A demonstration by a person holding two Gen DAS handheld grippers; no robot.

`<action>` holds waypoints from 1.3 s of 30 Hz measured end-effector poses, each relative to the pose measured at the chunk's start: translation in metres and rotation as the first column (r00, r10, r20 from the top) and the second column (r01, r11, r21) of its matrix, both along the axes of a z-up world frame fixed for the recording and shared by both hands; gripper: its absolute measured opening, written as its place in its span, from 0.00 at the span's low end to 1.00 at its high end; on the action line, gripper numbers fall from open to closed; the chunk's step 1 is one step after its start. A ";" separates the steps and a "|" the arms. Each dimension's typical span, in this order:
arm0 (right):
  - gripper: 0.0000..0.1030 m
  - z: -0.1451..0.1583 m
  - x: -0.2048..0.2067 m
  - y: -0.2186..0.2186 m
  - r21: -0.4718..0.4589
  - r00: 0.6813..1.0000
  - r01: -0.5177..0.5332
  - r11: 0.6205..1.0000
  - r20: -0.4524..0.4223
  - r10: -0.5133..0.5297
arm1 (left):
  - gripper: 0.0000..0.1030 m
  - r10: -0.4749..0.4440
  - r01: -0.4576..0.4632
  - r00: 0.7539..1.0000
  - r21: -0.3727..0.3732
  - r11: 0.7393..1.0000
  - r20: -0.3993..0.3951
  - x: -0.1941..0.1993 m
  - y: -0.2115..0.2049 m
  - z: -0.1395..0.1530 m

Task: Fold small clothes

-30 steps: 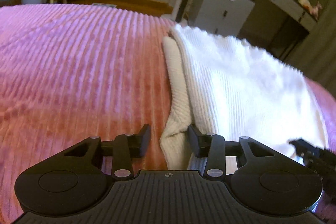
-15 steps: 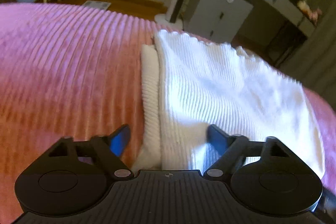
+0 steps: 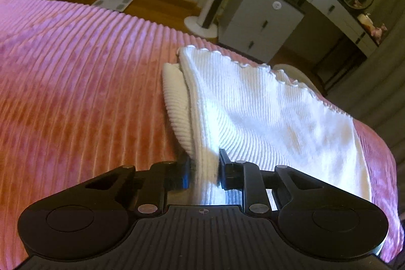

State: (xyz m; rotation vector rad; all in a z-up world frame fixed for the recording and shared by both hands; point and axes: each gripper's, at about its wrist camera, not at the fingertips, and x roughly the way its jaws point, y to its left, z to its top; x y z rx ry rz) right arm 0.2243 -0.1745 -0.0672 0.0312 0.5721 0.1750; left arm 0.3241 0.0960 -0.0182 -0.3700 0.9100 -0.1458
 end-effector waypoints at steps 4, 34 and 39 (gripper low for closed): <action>0.23 0.006 -0.005 -0.009 0.058 1.000 -0.014 0.998 0.002 0.014 | 0.36 0.031 -0.031 0.999 0.021 0.999 -0.010 0.002 0.002 0.003; 0.12 0.031 -0.007 -0.090 0.309 0.988 0.148 0.939 -0.007 -0.153 | 0.24 -0.368 0.365 0.912 0.053 0.930 0.183 -0.008 -0.171 0.085; 0.14 0.017 -0.003 -0.126 0.390 0.968 0.250 0.886 -0.091 -0.233 | 0.34 -0.404 0.399 0.911 0.065 0.914 0.079 -0.005 -0.218 0.029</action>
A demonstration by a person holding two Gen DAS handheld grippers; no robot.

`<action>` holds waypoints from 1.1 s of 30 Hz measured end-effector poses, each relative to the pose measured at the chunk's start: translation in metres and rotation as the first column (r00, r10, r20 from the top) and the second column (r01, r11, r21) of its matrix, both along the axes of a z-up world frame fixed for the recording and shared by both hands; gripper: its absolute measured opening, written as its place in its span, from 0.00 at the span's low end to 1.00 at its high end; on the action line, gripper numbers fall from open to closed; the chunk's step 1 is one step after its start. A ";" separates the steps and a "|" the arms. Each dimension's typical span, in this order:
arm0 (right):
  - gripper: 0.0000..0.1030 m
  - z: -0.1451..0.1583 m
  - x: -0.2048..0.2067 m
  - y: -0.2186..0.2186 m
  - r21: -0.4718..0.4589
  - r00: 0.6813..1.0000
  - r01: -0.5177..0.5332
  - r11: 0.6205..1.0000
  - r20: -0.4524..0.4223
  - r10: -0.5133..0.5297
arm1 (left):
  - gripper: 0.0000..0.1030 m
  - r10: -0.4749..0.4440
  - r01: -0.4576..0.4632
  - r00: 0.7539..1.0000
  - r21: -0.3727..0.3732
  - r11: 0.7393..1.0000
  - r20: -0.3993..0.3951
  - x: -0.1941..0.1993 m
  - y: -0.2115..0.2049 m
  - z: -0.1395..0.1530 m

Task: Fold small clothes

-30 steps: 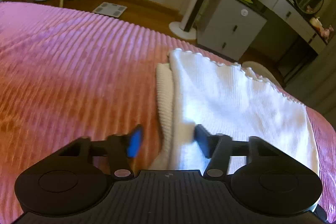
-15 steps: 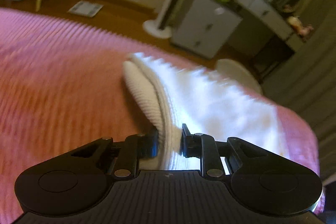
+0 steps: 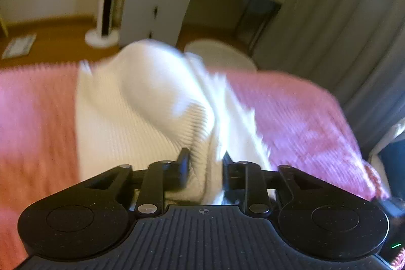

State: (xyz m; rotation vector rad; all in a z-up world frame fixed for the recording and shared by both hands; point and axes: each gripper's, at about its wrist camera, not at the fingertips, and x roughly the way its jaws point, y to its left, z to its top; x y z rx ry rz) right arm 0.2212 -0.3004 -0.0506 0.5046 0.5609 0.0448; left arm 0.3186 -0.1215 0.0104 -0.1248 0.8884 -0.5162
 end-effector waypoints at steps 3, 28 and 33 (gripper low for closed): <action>0.14 -0.003 0.003 -0.006 0.015 1.000 -0.002 1.000 -0.007 0.002 | 0.37 0.015 -0.015 1.000 -0.020 1.000 -0.018 -0.006 0.000 -0.018; 0.68 -0.010 0.054 -0.049 0.567 0.983 -0.014 0.824 -0.145 0.117 | 0.79 0.198 -0.208 0.968 0.051 0.977 0.154 -0.075 0.096 -0.060; 0.75 -0.008 0.062 -0.049 0.573 0.981 -0.009 0.819 -0.155 0.119 | 0.80 0.216 -0.219 0.967 0.016 0.975 0.132 -0.081 0.102 -0.058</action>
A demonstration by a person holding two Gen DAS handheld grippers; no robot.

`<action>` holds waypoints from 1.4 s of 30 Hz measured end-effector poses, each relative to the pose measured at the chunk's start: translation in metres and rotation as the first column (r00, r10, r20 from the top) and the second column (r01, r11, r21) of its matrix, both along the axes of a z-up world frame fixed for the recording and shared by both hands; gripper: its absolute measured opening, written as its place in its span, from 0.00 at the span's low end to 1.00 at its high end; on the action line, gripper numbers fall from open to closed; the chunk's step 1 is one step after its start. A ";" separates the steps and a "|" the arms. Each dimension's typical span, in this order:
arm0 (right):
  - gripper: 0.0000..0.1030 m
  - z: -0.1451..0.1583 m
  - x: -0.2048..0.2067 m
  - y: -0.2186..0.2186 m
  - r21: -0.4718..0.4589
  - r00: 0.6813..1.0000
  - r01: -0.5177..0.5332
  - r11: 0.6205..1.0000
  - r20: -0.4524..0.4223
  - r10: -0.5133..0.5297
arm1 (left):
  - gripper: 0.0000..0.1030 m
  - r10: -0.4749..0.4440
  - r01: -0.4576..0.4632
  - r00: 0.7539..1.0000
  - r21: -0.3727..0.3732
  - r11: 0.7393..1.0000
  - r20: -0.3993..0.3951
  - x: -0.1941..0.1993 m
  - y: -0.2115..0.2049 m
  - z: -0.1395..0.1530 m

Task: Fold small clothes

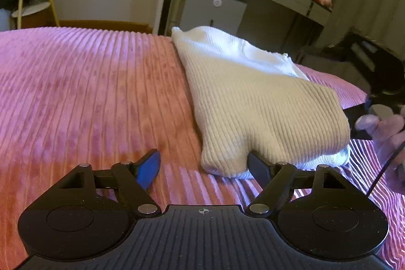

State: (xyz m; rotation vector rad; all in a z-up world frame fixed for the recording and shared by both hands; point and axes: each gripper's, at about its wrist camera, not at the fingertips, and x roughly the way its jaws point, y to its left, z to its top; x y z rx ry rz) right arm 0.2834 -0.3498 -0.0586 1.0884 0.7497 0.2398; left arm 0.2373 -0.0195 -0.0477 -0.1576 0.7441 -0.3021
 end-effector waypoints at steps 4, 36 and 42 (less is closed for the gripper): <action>0.35 0.012 0.020 0.038 -0.244 0.993 -0.114 0.963 -0.044 0.107 | 0.82 -0.013 0.013 1.000 0.035 0.999 0.005 -0.008 -0.007 0.001; 0.58 0.032 -0.120 -0.001 -0.432 0.980 0.195 0.881 0.110 -0.163 | 0.88 -0.091 0.090 0.996 -0.078 0.993 0.002 -0.011 -0.007 0.007; 0.56 0.011 -0.112 -0.003 -0.198 0.979 0.197 0.960 0.093 -0.182 | 0.87 -0.120 0.120 0.993 -0.009 0.993 0.015 -0.014 -0.030 0.011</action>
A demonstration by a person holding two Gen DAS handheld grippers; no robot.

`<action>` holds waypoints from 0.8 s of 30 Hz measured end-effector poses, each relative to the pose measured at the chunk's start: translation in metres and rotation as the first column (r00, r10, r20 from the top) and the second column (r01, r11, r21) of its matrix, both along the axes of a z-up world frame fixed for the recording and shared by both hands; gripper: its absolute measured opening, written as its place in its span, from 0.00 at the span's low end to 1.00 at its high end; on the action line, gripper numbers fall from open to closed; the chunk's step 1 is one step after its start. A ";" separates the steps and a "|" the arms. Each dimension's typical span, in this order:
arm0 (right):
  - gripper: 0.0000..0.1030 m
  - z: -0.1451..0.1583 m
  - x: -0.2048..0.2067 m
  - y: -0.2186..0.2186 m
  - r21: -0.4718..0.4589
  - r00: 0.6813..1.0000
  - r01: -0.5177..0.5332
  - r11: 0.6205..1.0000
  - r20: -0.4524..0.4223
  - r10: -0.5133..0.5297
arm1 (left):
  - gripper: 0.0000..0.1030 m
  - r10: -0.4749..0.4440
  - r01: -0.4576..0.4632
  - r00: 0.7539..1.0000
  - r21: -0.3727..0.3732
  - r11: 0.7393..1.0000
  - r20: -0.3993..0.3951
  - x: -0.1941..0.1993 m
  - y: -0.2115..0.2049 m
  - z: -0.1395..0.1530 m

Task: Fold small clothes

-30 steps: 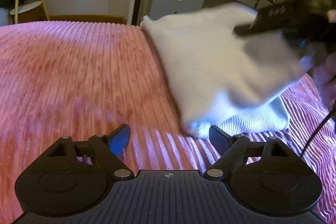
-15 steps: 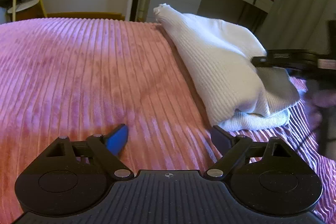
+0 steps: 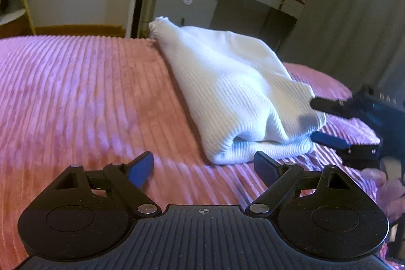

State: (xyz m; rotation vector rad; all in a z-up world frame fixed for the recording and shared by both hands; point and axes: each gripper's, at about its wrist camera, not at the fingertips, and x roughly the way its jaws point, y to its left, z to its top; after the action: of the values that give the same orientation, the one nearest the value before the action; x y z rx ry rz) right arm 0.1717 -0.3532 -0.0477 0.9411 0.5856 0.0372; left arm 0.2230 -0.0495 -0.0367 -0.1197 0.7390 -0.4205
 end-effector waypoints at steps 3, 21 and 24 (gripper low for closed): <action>0.40 -0.011 0.015 0.004 0.001 1.000 -0.006 1.000 -0.021 0.006 | 0.84 -0.008 0.009 1.000 0.044 0.999 -0.012 0.003 -0.016 -0.001; 0.11 -0.015 0.032 0.015 0.028 0.999 -0.038 0.999 -0.001 0.038 | 0.62 0.073 -0.069 0.997 0.141 0.988 -0.025 0.029 -0.040 -0.003; 0.10 -0.011 0.029 0.010 0.076 0.999 -0.031 0.997 0.019 0.030 | 0.53 0.086 -0.083 0.996 0.127 0.988 -0.018 0.031 -0.040 -0.002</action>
State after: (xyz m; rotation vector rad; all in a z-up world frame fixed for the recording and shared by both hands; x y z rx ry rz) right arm 0.2002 -0.3431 -0.0587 1.0045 0.5850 0.0962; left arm 0.2539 -0.0894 -0.0384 -0.0368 0.7792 -0.2914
